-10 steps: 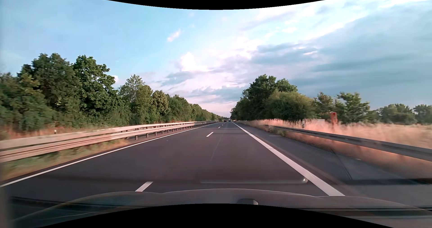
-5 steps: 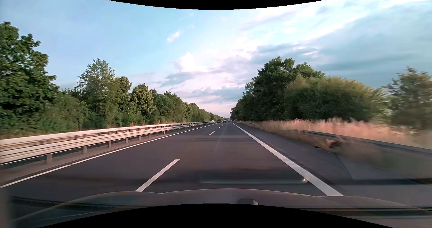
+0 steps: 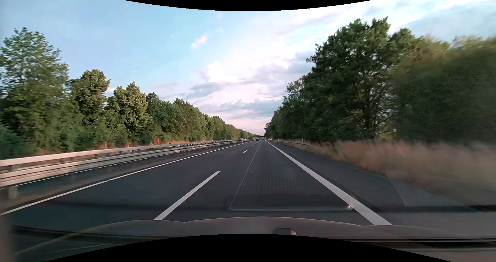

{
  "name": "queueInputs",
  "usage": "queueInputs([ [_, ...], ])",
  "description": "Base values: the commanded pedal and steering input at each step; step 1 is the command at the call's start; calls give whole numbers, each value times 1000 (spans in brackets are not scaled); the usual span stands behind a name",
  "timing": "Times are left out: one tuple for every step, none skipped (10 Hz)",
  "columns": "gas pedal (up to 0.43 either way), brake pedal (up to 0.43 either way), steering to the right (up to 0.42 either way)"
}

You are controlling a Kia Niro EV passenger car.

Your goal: Follow the waypoints while adhering to traffic rules and regulations

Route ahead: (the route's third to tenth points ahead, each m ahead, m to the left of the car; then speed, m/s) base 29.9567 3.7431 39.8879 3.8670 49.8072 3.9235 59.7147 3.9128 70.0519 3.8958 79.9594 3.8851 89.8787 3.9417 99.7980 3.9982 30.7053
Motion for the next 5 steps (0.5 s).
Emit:
queueInputs([
  [118, 0, -3],
  [118, 0, -3],
  [118, 0, -3],
  [118, 0, -3],
  [118, 0, -3],
])
